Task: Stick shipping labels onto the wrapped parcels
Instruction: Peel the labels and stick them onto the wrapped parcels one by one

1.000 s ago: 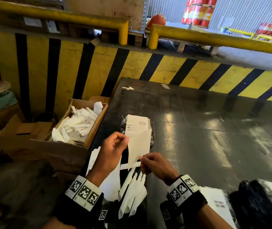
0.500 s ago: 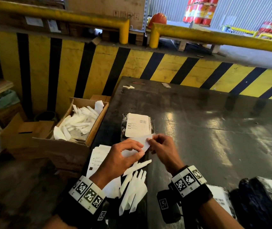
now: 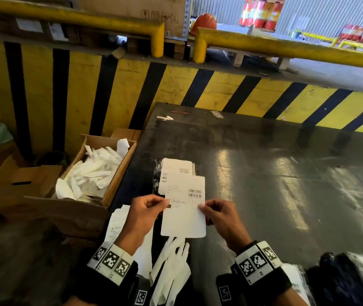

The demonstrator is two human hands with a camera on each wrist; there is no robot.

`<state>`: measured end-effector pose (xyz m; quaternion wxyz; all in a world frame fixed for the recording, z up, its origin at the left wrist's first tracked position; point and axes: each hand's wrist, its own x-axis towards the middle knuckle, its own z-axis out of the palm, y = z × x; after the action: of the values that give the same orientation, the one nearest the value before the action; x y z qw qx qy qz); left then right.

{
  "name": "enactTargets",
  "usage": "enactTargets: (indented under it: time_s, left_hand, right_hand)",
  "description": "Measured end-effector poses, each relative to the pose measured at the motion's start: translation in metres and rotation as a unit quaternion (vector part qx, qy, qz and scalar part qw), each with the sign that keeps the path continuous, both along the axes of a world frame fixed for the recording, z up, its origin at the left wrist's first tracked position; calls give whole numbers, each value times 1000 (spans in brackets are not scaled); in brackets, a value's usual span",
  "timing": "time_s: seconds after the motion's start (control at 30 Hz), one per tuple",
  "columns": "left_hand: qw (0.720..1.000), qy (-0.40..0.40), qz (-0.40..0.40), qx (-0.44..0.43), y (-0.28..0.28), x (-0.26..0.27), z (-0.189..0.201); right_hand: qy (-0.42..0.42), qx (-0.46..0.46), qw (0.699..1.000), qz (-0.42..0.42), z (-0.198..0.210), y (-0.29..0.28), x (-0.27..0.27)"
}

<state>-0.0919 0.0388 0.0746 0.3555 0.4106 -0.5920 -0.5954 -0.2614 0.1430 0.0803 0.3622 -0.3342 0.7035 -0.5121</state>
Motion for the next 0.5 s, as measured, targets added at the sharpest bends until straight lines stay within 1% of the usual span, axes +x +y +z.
enactTargets:
  time_s: [0.13, 0.27, 0.4, 0.5]
  left_hand:
    - [999, -15, 25, 14, -21, -19, 0]
    - [998, -48, 51, 0, -59, -44, 1]
    - [992, -111, 52, -27, -99, -63, -3]
    - [982, -178, 46, -32, -123, -71, -11]
  right_hand:
    - [14, 26, 1000, 0, -1, -27, -14]
    - [12, 17, 1000, -9, 3, -67, -34]
    - [29, 26, 999, -37, -4, -108, -52]
    - [39, 55, 997, -36, -16, -133, -64]
